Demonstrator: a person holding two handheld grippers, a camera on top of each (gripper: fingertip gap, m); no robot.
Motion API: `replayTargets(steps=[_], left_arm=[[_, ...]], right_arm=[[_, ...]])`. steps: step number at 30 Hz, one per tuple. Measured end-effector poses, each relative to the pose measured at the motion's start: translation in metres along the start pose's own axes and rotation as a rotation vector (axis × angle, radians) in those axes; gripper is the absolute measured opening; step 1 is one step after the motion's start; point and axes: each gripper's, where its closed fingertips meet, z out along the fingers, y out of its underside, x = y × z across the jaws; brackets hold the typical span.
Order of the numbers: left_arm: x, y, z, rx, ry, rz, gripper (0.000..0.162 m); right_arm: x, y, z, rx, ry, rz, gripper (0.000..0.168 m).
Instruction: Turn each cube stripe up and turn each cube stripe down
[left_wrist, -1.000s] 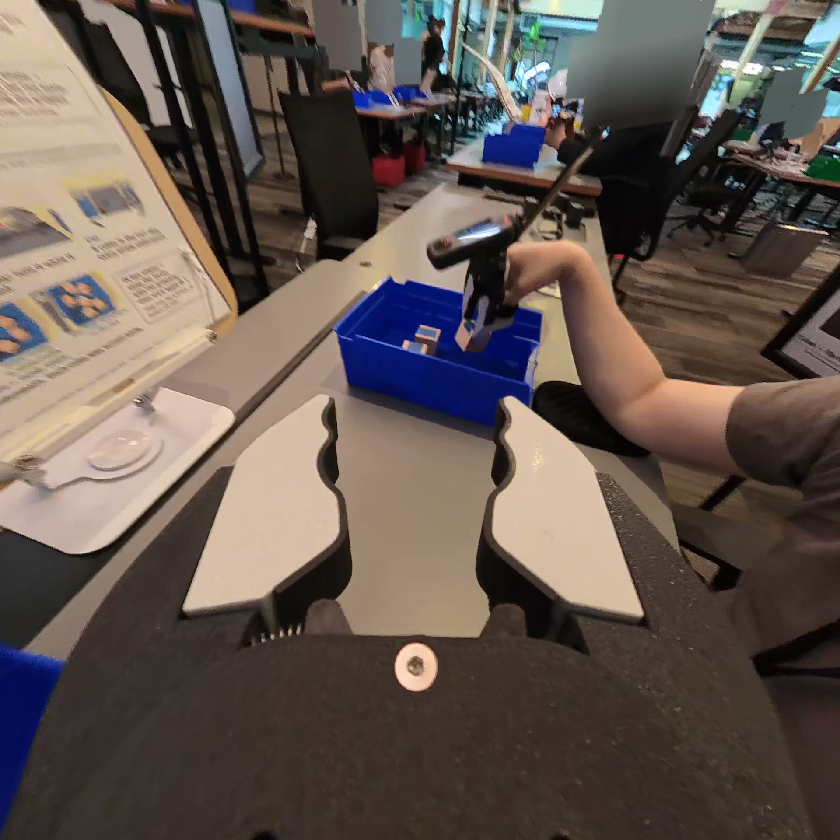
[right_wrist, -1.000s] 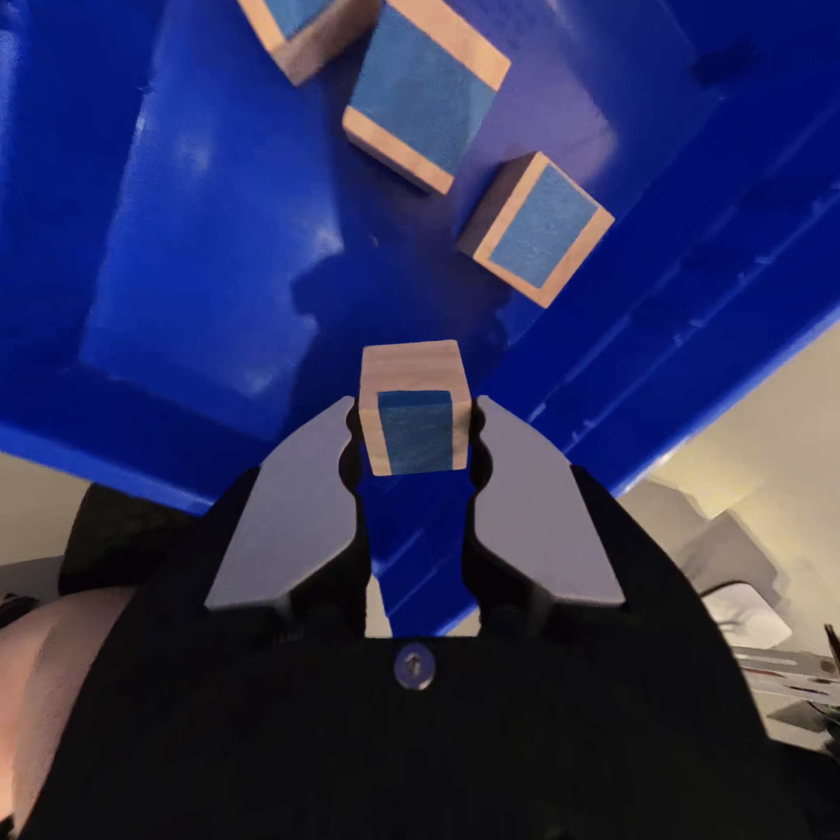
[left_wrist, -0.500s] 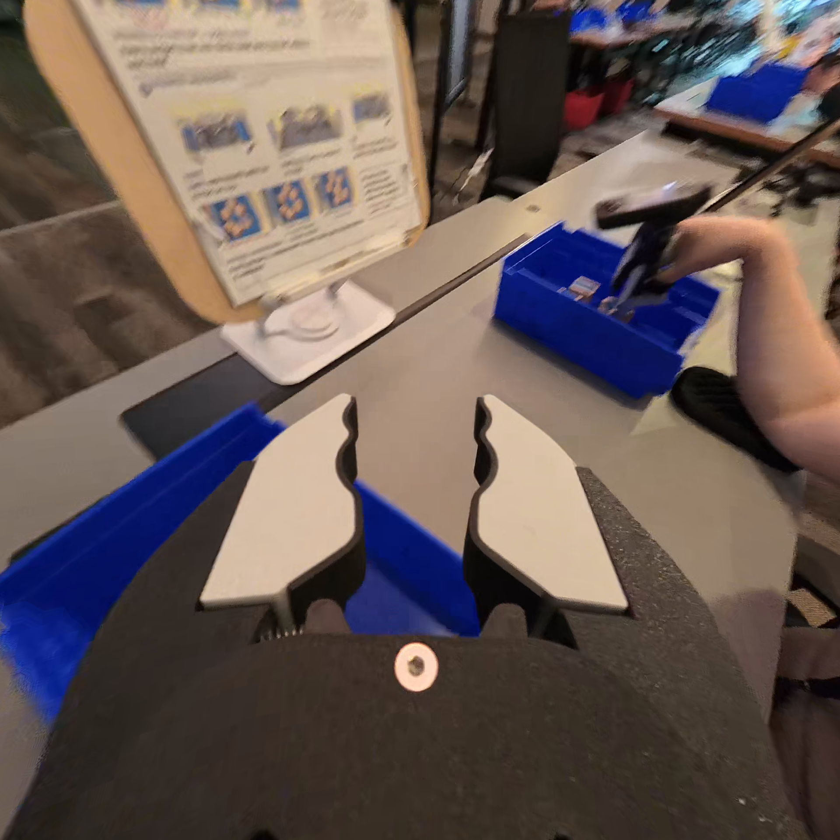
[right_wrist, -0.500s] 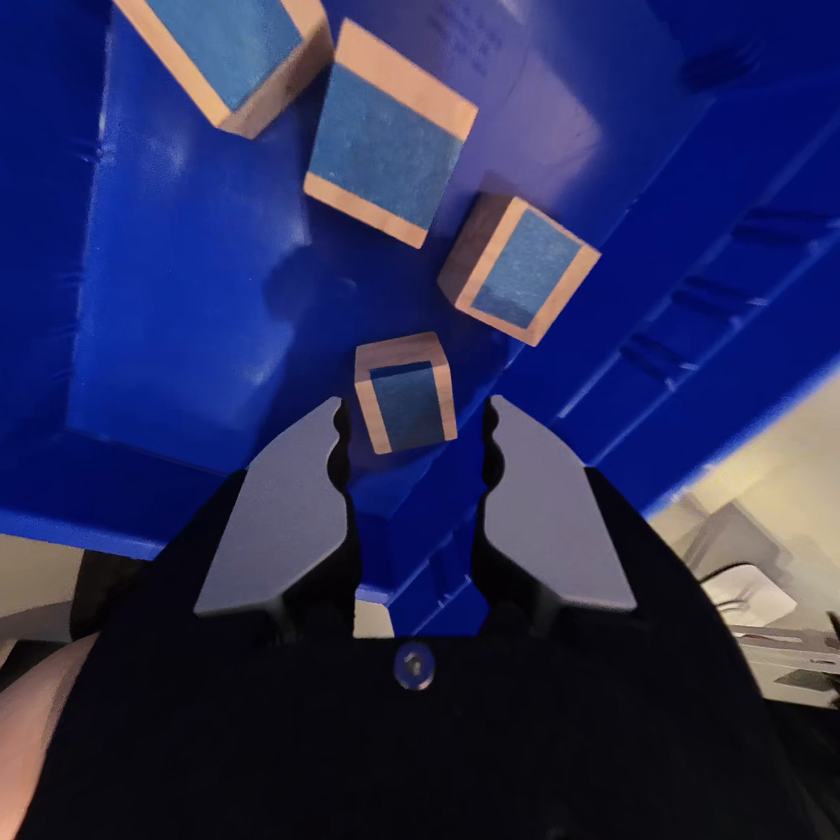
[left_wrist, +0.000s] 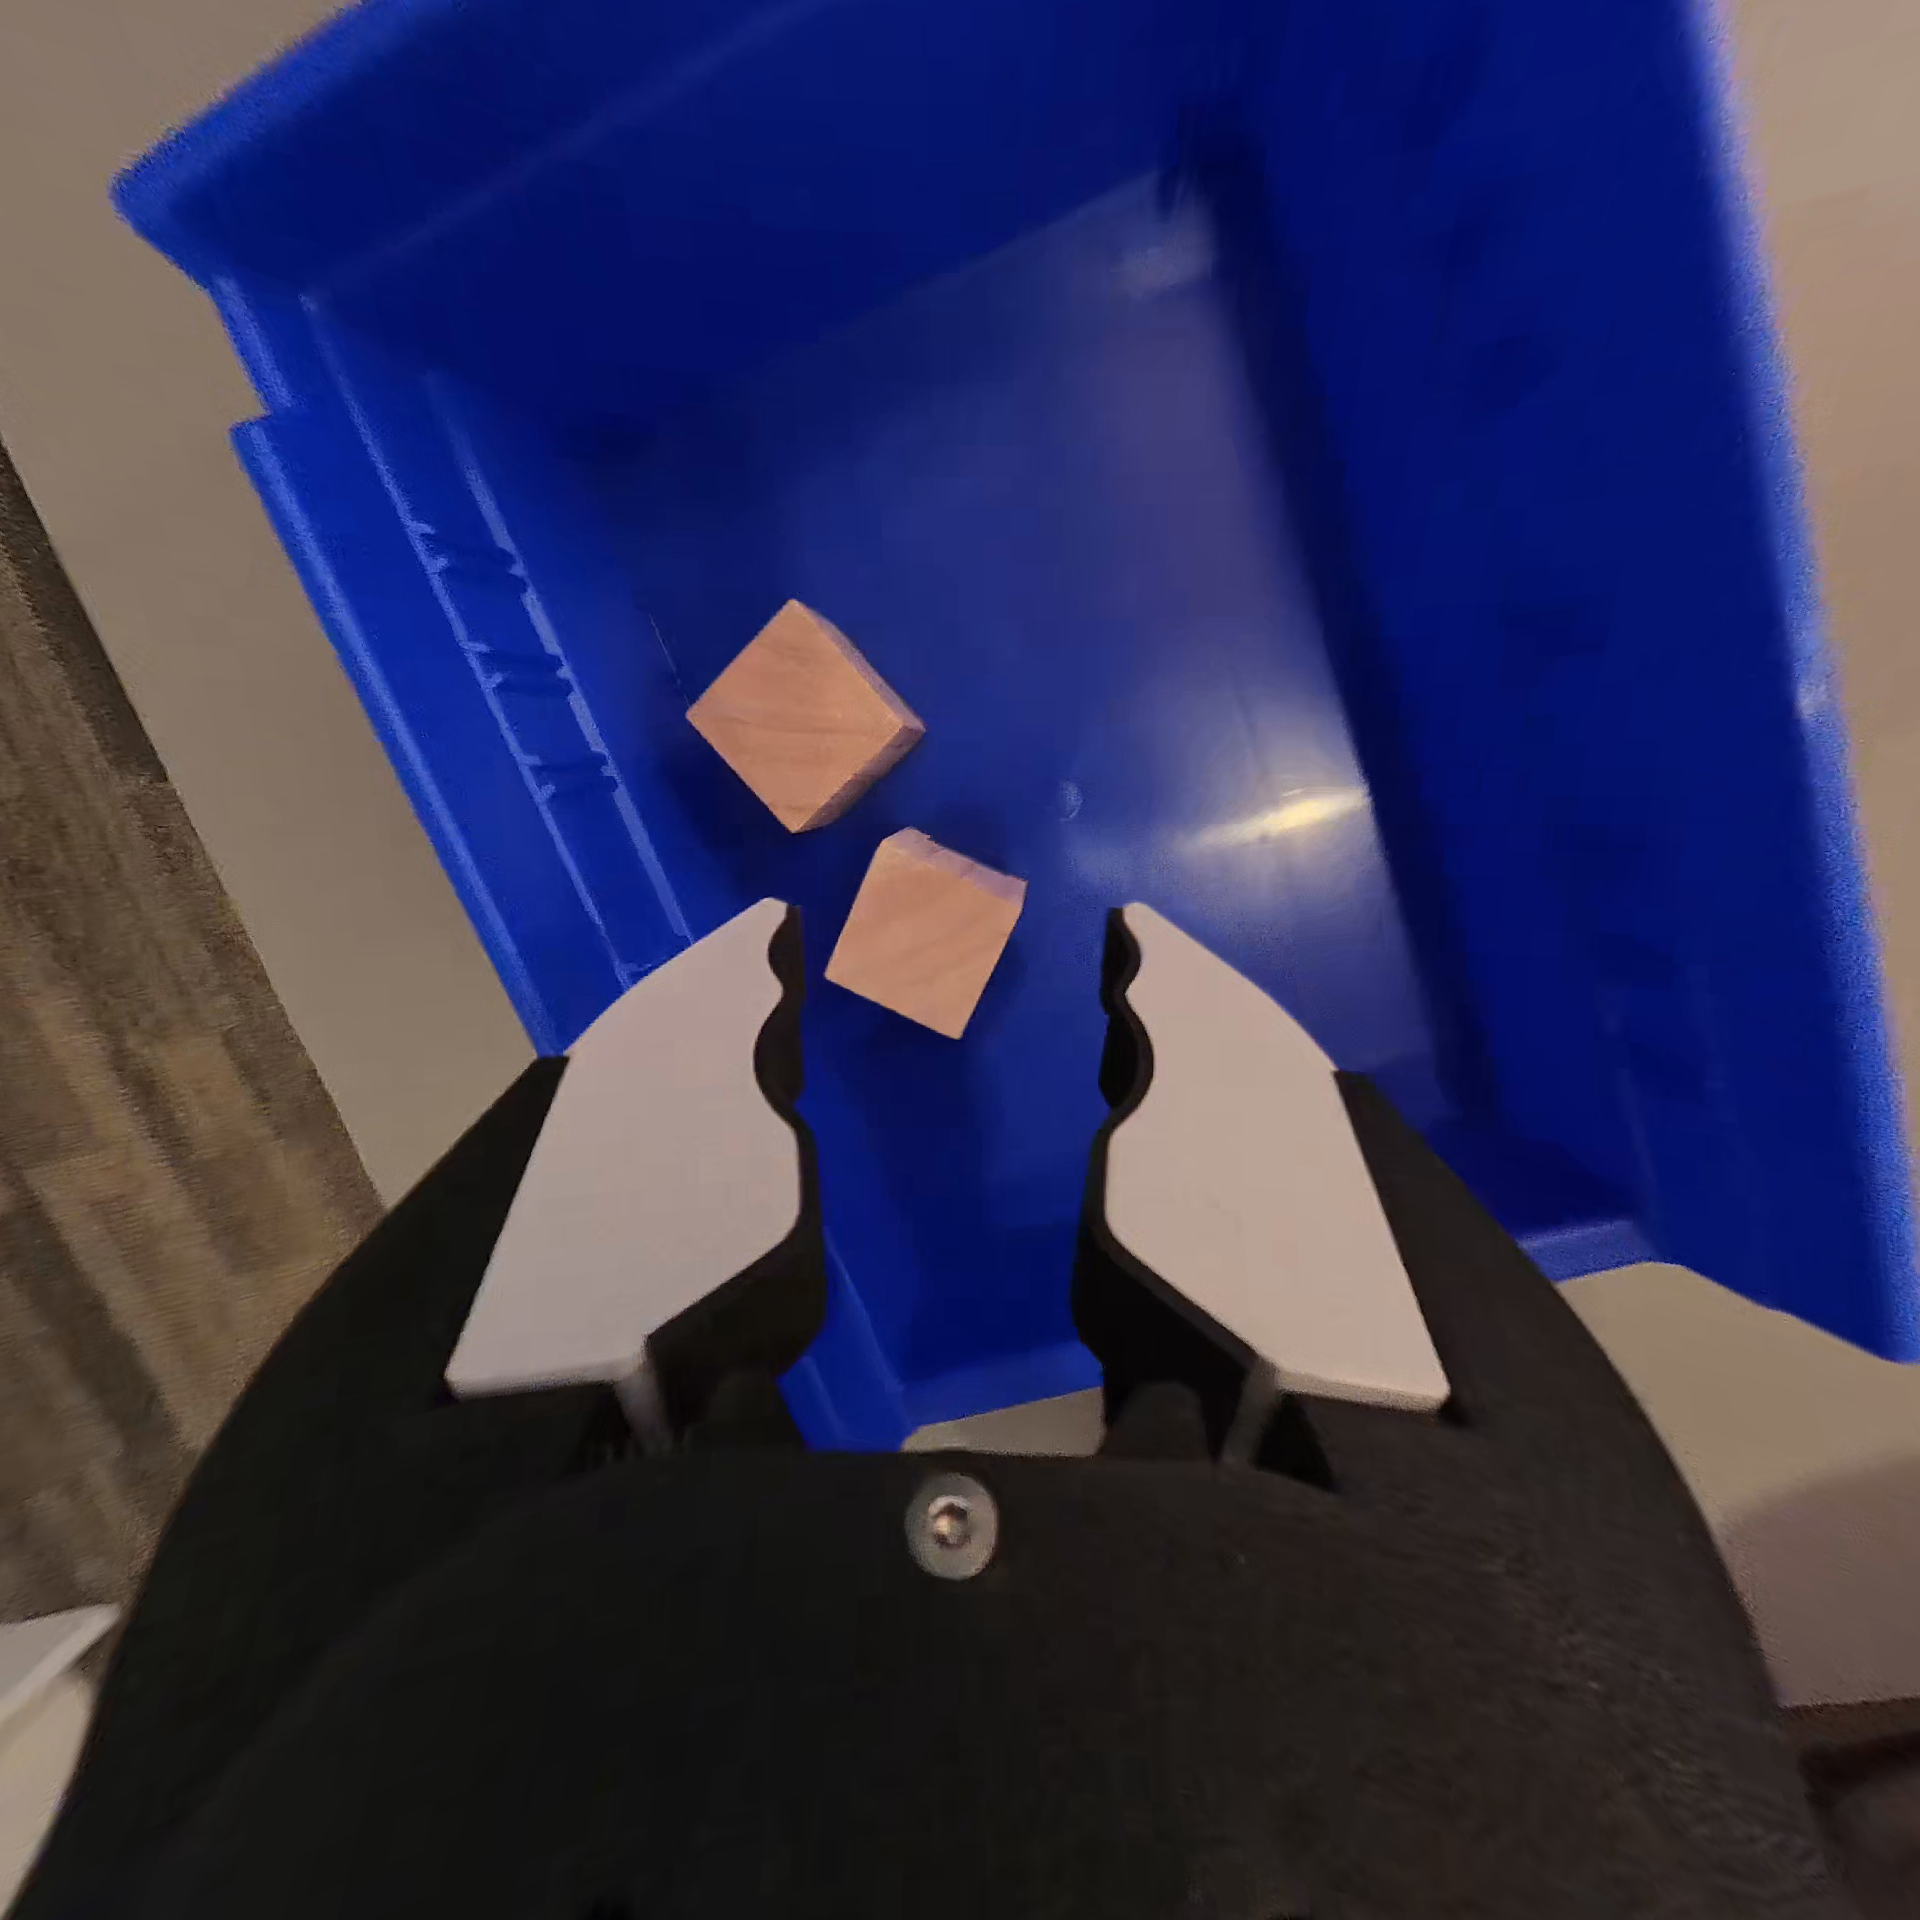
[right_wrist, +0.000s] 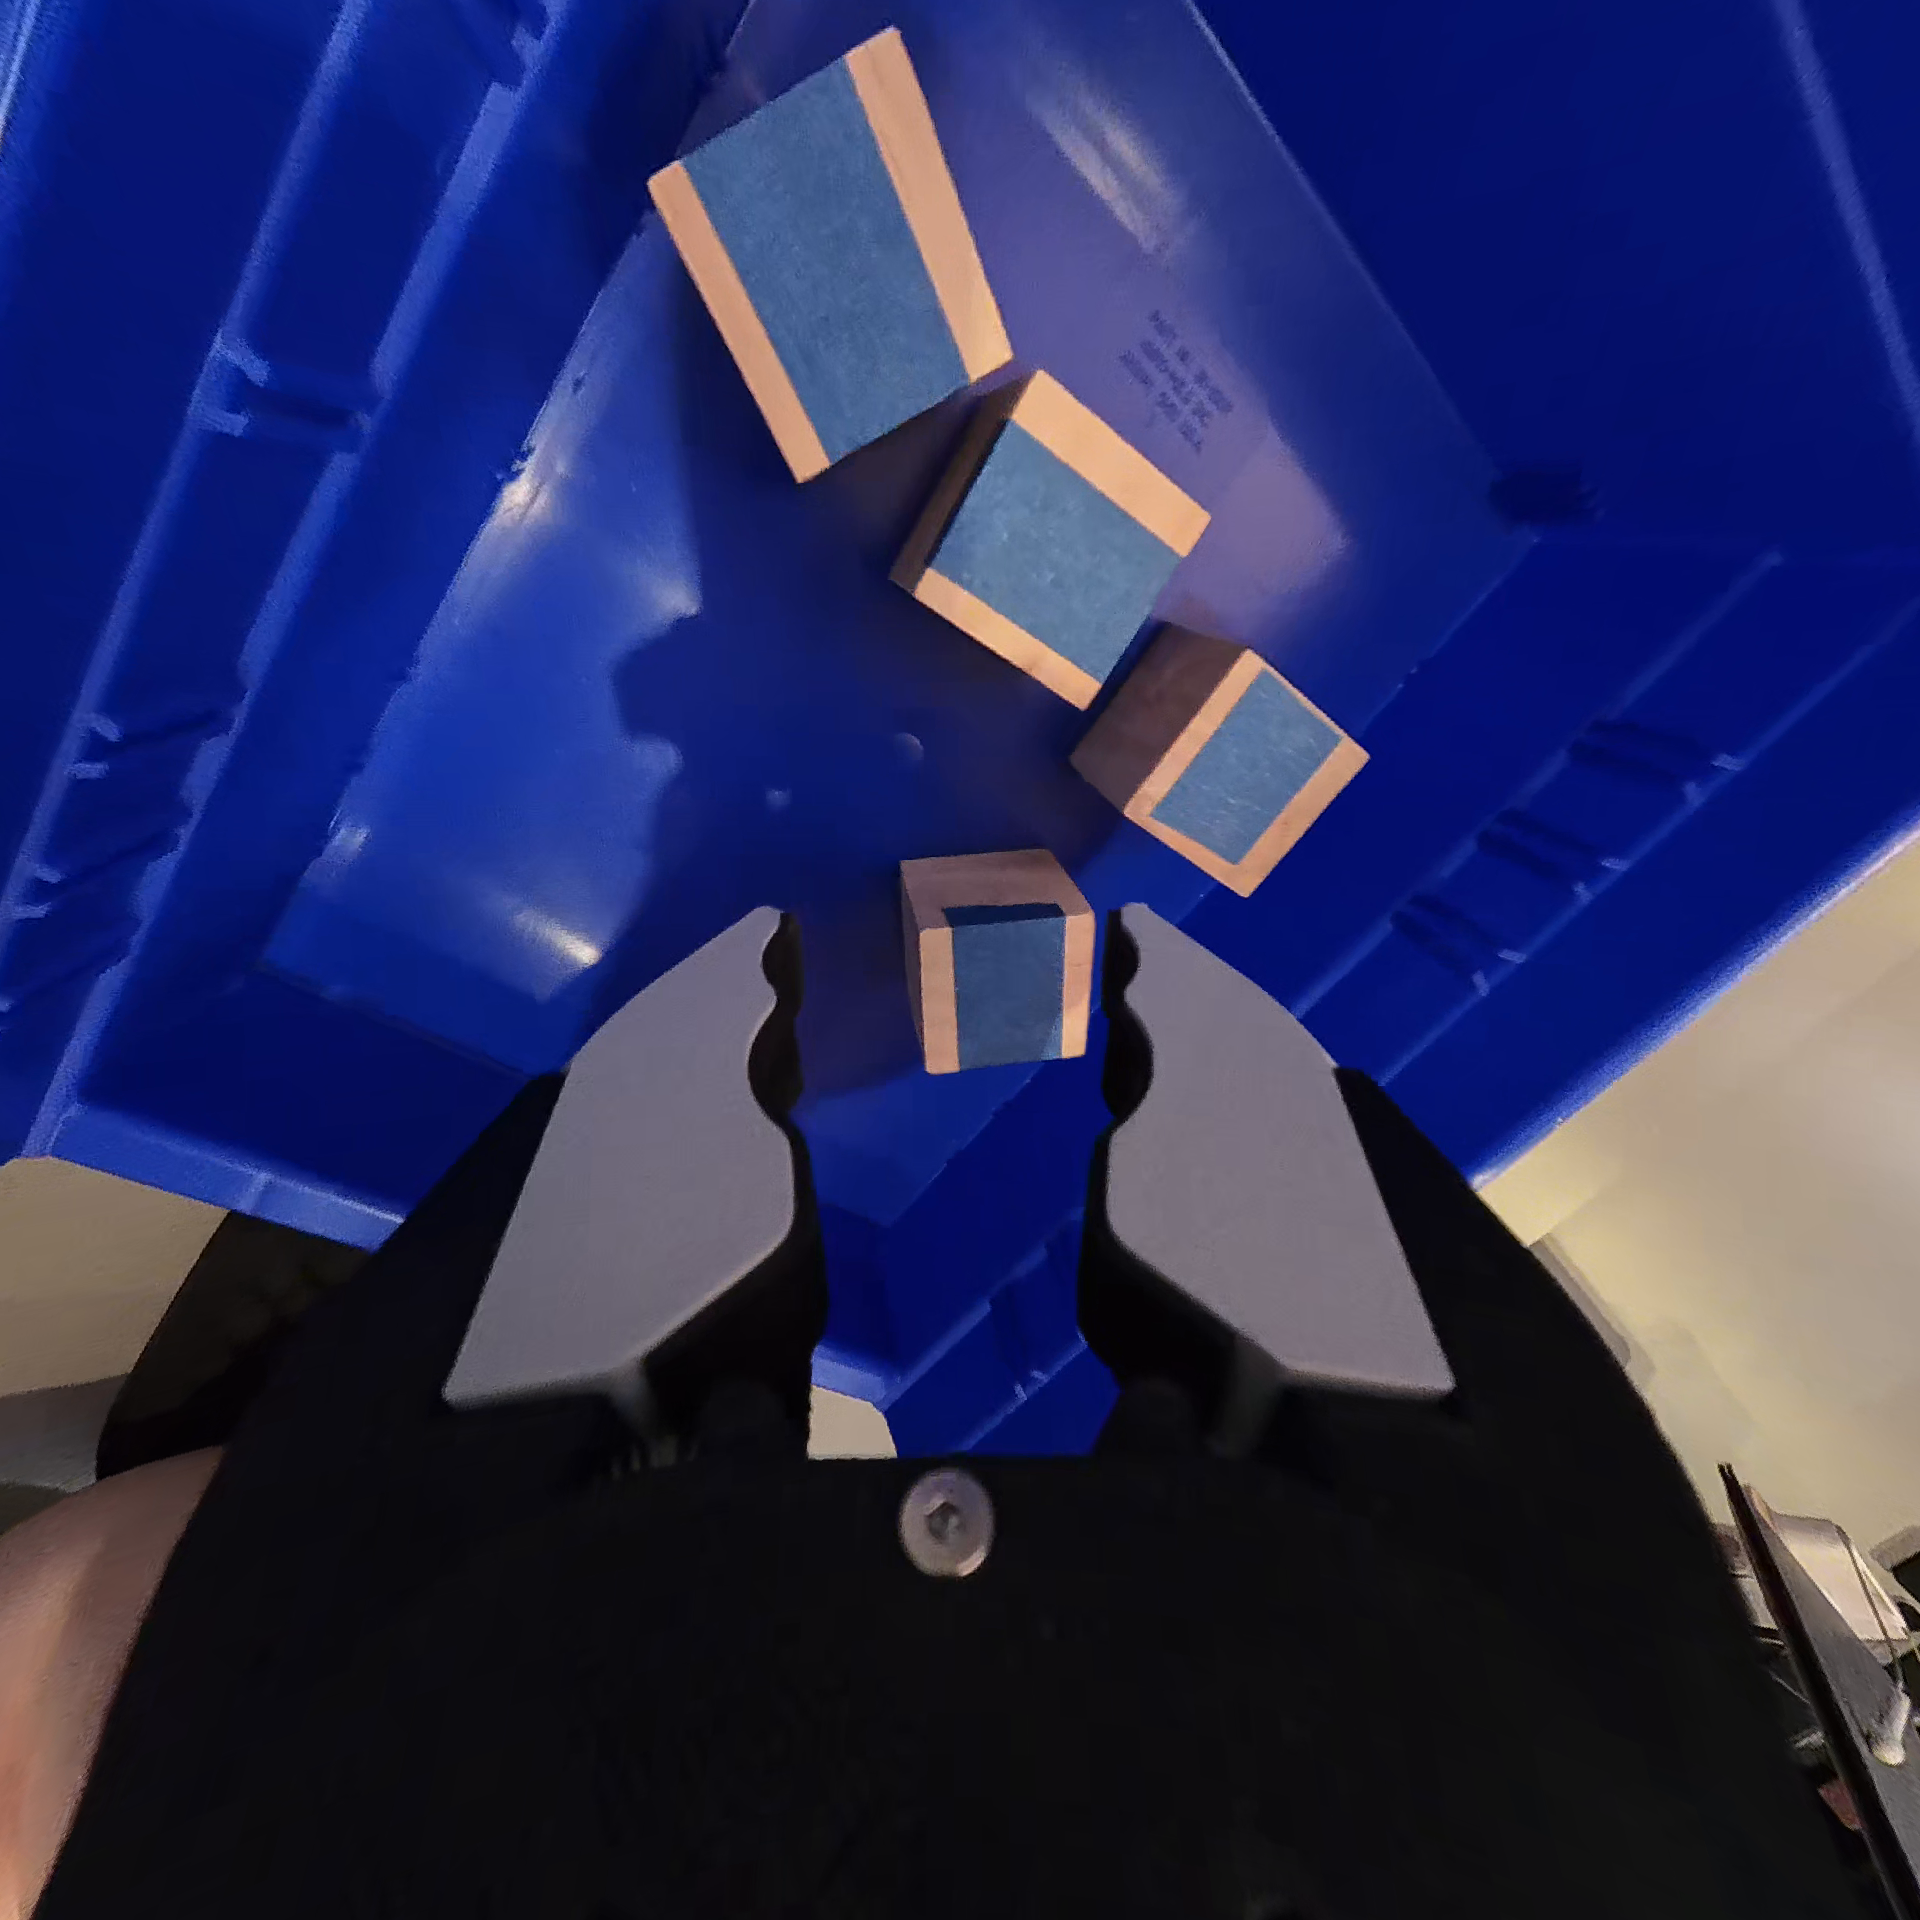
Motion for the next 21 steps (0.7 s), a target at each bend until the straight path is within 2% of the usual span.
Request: replayTargets(steps=[1, 6, 12, 21], left_arm=[[0.001, 0.004, 0.007, -0.037, 0.001, 0.036, 0.057], [0.004, 0.024, 0.029, -0.161, 0.044, 0.141, 0.056], [-0.007, 0.033, 0.042, -0.221, -0.023, 0.264, 0.056], [-0.014, 0.039, 0.055, -0.284, -0.046, 0.277, 0.056]], right_arm=[[-0.001, 0.000, 0.001, -0.002, -0.003, -0.004, 0.058], [-0.003, -0.001, 0.003, -0.004, -0.013, -0.018, 0.058], [-0.008, -0.004, 0.004, -0.010, -0.018, -0.052, 0.058], [-0.013, -0.004, 0.006, -0.025, -0.030, -0.075, 0.057]])
